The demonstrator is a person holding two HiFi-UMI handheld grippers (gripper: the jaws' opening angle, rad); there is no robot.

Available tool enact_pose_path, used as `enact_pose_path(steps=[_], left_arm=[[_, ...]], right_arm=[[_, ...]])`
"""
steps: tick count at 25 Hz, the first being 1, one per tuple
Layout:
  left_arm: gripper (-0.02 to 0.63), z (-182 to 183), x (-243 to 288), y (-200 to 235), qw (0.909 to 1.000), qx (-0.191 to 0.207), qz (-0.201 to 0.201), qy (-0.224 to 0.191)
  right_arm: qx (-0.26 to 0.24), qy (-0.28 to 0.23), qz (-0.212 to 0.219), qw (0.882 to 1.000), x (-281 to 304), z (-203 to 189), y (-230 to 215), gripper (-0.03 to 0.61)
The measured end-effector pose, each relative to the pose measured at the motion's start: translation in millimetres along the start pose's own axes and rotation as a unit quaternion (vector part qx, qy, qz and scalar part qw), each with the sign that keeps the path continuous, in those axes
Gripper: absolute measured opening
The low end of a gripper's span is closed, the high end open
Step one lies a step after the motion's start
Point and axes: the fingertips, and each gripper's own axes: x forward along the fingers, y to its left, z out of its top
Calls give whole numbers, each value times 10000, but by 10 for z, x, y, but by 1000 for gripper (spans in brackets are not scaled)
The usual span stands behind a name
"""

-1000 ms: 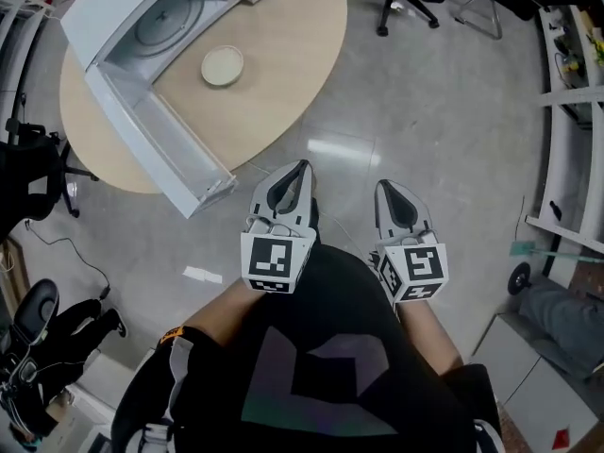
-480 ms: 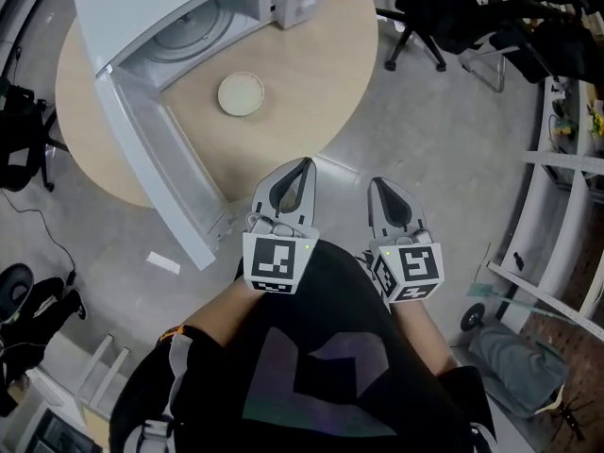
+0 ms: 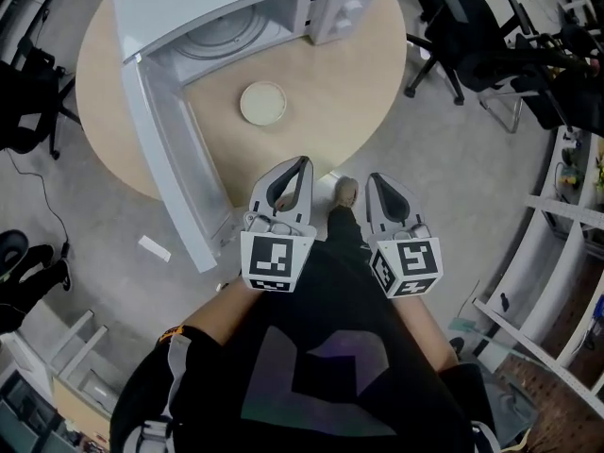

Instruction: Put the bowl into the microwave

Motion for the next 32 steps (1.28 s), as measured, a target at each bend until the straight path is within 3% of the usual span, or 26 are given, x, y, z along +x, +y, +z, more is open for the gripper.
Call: enact_pose_path(steps=[6,11,19,24,32], left_arm=[[46,115,205,209,9967,-71,800,-104],[46,255,370,257,9878,-173,1535,-182],[46,329,573,208,9648,-426,2577,-297],[46,321,589,209,9468,-500,3155,-379],[46,214,363,393,9226,-647,3781,-415]], right_arm=[[-437,-57,725,9964,358,241,-173,15],[-718,-74,1387,9877,610,452,-377,15],[-1228,-47,2366,9638,941,679,-600,15],[-1532,13,2957,9429,1111,743,-557,15],[-1657,162,3412,9251,1364,730,-259,15]])
